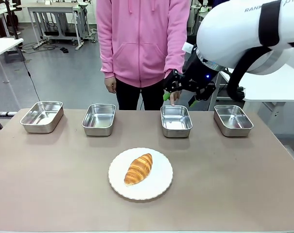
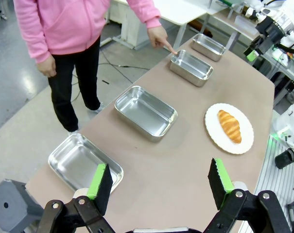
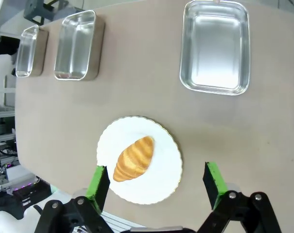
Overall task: Place the bread in the container.
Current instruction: Place the Butter Roll into the Airtight Container indicated by the human.
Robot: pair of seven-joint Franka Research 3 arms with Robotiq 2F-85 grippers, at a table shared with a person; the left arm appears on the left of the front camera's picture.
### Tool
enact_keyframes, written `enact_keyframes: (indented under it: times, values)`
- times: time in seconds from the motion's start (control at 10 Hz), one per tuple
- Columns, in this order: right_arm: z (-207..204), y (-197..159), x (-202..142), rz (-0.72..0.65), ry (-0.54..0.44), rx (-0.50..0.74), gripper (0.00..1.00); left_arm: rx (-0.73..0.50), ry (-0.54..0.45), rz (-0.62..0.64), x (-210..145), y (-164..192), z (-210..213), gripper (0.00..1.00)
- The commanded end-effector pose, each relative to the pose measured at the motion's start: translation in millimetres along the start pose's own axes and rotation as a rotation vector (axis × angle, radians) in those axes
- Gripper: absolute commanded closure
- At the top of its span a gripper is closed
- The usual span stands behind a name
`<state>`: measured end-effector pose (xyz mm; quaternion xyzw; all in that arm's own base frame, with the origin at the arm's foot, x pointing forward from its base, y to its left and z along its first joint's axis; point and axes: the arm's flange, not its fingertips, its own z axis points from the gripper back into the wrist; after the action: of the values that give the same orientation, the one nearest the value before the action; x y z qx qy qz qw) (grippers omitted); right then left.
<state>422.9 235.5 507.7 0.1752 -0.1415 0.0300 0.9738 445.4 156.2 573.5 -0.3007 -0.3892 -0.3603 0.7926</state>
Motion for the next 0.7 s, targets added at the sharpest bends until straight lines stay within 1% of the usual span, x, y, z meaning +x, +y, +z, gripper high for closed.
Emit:
enact_keyframes:
  times: [0.0,0.1,0.2,0.3,0.4,0.5,0.6]
  values:
    - [1.8,3.4,-1.0,0.000,-0.019,-0.042,0.00,-0.004,-0.003,-0.011,0.2,-1.9,1.5,0.00]
    - [0.0,0.0,0.0,0.000,0.000,0.000,0.00,-0.004,-0.003,-0.011,0.2,-1.9,1.5,0.00]
    - [-13.9,9.5,-4.9,-0.055,0.030,-0.039,0.00,-0.004,-0.003,-0.011,0.2,-1.9,1.5,0.00]
    - [-38.4,23.6,-7.2,-0.126,0.068,-0.067,0.00,-0.004,-0.003,-0.011,0.2,-1.9,1.5,0.00]
    - [-62.7,38.3,-15.3,-0.172,0.087,-0.069,0.00,-0.004,-0.003,-0.011,0.2,-1.9,1.5,0.00]
    - [-77.6,48.9,-21.3,-0.232,0.091,-0.068,0.00,-0.004,-0.003,-0.011,0.2,-1.9,1.5,0.00]
    - [-89.8,58.1,-27.2,-0.299,0.103,-0.095,0.00,-0.004,-0.003,-0.011,0.2,-1.9,1.5,0.00]
